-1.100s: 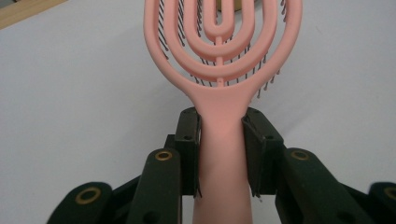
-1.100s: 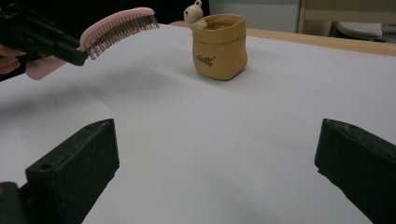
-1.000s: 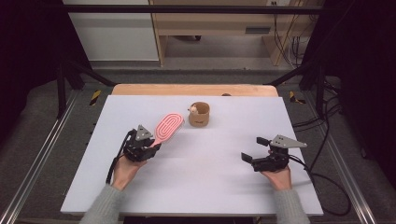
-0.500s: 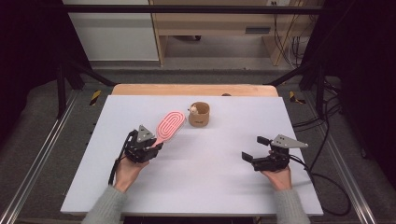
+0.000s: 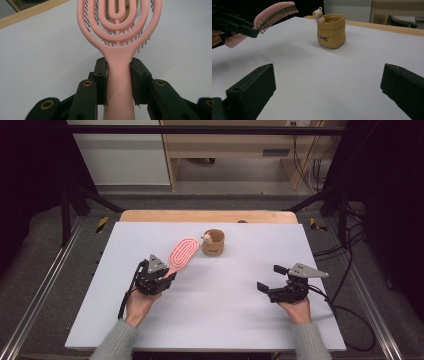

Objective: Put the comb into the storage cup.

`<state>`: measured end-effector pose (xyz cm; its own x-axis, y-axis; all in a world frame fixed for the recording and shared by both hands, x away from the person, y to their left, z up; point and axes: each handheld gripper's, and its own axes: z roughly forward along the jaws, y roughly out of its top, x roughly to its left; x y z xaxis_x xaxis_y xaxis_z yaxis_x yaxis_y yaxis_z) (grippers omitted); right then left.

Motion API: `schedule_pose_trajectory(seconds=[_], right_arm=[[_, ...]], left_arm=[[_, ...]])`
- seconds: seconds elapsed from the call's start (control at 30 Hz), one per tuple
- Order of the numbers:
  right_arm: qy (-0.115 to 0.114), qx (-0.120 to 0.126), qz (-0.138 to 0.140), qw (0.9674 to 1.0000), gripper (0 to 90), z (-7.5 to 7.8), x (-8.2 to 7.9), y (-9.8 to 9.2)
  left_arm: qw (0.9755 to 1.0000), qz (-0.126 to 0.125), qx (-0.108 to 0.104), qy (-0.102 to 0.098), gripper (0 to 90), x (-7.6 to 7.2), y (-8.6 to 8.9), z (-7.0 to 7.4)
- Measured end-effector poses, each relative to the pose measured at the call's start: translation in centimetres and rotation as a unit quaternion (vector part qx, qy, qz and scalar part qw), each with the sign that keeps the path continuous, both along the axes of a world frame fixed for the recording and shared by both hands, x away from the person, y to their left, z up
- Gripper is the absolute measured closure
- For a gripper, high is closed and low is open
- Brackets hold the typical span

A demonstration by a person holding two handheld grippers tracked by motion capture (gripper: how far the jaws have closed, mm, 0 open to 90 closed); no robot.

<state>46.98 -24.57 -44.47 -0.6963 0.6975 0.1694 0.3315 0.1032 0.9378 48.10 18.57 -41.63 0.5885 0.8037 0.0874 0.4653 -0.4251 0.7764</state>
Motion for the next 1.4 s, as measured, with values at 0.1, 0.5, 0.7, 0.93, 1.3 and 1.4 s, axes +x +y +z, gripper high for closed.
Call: schedule_pose_trajectory(seconds=[0.1, 0.5, 0.7, 0.93, 1.3, 1.4], right_arm=[[-0.003, 0.003, 0.003, 1.0000, 0.3, 0.2, 0.0, 0.3], [-0.002, -0.009, 0.008, 0.9999, 0.3, 0.6, 0.1, 1.7], [-0.004, -0.002, 0.010, 0.9999, 0.3, 0.9, 0.1, 2.3], [-0.004, -0.007, 0.014, 0.9999, 0.3, 1.2, 0.2, 3.2], [-0.001, -0.006, 0.016, 0.9999, 0.4, 1.5, 0.5, 4.3], [0.000, -0.005, 0.018, 0.9998, 0.4, 1.6, 0.7, 4.6]], left_arm=[[1.0000, 0.002, -0.002, -0.002, 68.9, -0.1, -0.1, 0.0], [0.9999, 0.005, -0.002, -0.011, 68.9, -0.4, -0.5, 0.1], [0.9999, 0.003, -0.003, -0.015, 68.9, -0.5, -0.8, 0.0], [0.9998, 0.003, -0.006, -0.018, 69.0, -0.6, -1.1, 0.0], [0.9997, 0.001, -0.008, -0.022, 68.9, -0.9, -1.6, 0.1], [0.9997, 0.001, -0.009, -0.024, 68.9, -1.0, -1.8, 0.1]])
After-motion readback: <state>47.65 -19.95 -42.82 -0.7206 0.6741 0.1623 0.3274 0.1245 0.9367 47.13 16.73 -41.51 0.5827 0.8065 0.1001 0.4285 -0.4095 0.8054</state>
